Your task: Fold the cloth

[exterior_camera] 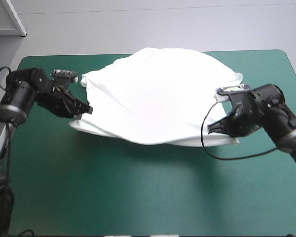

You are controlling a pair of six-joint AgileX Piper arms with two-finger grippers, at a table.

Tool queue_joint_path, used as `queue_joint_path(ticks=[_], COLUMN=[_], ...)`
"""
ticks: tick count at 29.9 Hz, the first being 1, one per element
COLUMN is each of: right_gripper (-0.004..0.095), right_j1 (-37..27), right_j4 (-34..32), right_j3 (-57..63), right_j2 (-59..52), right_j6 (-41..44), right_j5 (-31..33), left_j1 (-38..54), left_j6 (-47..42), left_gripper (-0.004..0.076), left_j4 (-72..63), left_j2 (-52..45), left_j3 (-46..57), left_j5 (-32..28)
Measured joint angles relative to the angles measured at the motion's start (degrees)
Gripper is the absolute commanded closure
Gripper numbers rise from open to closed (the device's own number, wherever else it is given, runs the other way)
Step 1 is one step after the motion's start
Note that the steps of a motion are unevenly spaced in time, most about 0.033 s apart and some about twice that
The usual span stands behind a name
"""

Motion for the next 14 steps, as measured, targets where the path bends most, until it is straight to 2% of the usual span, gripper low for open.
queue_joint_path(ticks=[4,8,14], right_gripper=[0.0926,0.0926,0.0926], right_j1=[0.0,0.0,0.0], right_j4=[3.07,9.02,13.95], right_j3=[11.1,22.88,37.59], right_j2=[-8.69,-15.9,-20.66], right_j6=[-0.18,-1.21,-2.84], right_j5=[-0.05,-0.33,-0.86], left_j1=[0.0,0.0,0.0], left_j6=[-0.26,-2.4,-4.42], left_gripper=[0.0732,0.0732,0.0732], left_j4=[2.12,4.92,7.09], left_j2=[-11.11,-21.61,-33.58], left_j3=[13.46,27.29,41.97], left_j5=[-0.04,-0.11,-0.29])
